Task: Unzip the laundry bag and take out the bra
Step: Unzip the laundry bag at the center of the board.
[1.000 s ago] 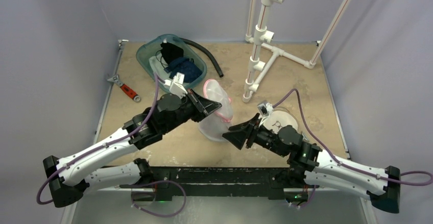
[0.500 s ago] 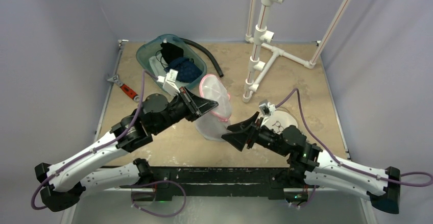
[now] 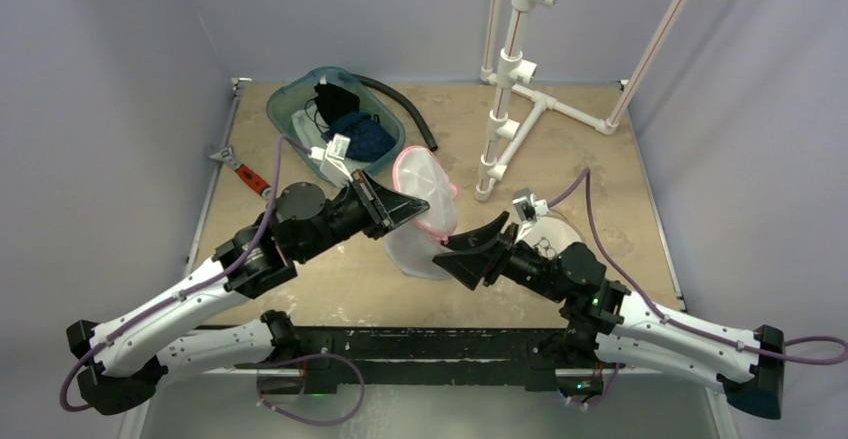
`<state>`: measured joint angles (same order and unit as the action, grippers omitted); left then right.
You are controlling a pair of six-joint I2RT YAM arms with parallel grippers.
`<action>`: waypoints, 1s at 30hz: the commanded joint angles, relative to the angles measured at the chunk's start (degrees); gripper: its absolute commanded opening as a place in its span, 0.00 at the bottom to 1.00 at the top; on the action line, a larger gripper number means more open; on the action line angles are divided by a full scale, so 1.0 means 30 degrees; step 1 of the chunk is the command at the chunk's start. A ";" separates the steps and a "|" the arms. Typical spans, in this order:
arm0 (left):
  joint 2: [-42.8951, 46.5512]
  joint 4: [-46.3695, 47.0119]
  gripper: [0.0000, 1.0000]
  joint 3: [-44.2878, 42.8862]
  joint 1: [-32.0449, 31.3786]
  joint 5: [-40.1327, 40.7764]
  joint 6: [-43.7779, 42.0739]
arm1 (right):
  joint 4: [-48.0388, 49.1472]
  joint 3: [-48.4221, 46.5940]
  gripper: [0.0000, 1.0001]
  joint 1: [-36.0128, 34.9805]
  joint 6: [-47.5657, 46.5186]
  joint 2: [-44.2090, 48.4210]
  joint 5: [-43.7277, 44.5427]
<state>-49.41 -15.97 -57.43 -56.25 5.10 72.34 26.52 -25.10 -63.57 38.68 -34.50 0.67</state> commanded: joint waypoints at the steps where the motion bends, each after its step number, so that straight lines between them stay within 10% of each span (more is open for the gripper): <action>1: 0.0400 0.0784 0.00 -0.1014 0.0103 -0.0511 -0.0211 | 0.1381 -0.1151 0.63 0.0144 -0.0535 -0.0714 -0.0193; 8: 0.0685 0.0397 0.00 -0.1293 0.0120 -0.0497 -0.0292 | 0.1372 -0.0919 0.61 0.0287 -0.0310 -0.0458 0.0090; 30: 0.1187 -0.0404 0.00 -0.1486 0.0114 0.0203 -0.0559 | 0.1449 -0.1004 0.00 0.0342 -0.0521 -0.0520 -0.0617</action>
<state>-47.51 -18.55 -58.63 -56.25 4.69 72.29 29.89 -26.35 -62.83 38.09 -36.73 -1.08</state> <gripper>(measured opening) 0.014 0.008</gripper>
